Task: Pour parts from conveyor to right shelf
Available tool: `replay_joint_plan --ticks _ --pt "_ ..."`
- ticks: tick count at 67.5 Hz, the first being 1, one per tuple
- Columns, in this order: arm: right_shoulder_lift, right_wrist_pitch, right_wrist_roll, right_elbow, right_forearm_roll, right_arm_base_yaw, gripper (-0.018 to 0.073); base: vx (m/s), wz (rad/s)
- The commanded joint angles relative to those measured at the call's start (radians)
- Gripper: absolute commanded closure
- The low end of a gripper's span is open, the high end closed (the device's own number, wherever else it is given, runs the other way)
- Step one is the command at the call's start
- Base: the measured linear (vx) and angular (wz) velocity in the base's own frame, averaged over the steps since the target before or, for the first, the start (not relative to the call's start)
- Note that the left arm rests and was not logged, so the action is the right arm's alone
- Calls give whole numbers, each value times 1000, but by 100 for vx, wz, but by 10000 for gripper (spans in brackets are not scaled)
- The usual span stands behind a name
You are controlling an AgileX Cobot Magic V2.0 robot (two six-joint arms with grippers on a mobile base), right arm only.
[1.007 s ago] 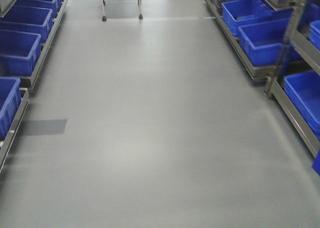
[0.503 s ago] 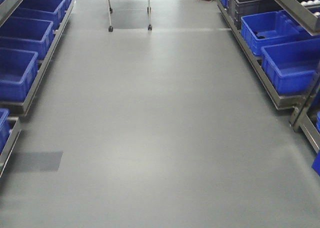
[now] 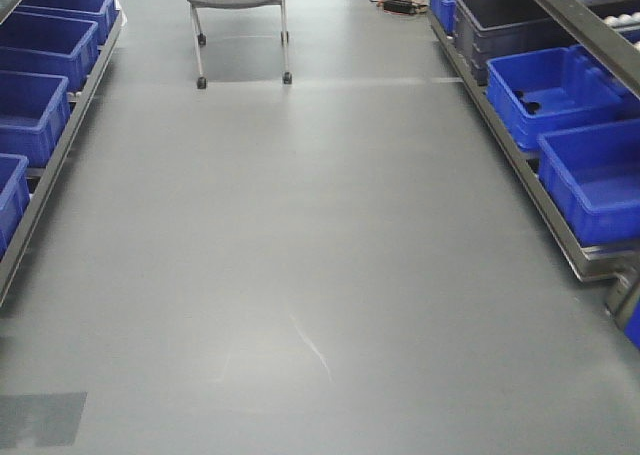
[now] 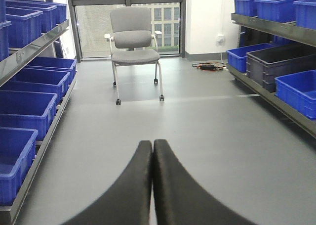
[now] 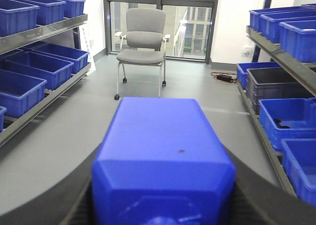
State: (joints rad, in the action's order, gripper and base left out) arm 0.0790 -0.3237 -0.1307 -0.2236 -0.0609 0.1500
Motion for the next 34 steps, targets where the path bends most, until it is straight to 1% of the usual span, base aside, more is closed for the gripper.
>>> replay_joint_plan --ticks 1,9,17,25,34 --pt "12 76 -8 -26 3 -1 565 44 10" --pt "12 76 -8 -26 3 -1 565 39 20" --pt "12 76 -8 -26 3 -1 565 29 46" --pt "12 76 -8 -26 3 -1 565 23 73" --pt "12 76 -8 -26 3 -1 565 20 90"
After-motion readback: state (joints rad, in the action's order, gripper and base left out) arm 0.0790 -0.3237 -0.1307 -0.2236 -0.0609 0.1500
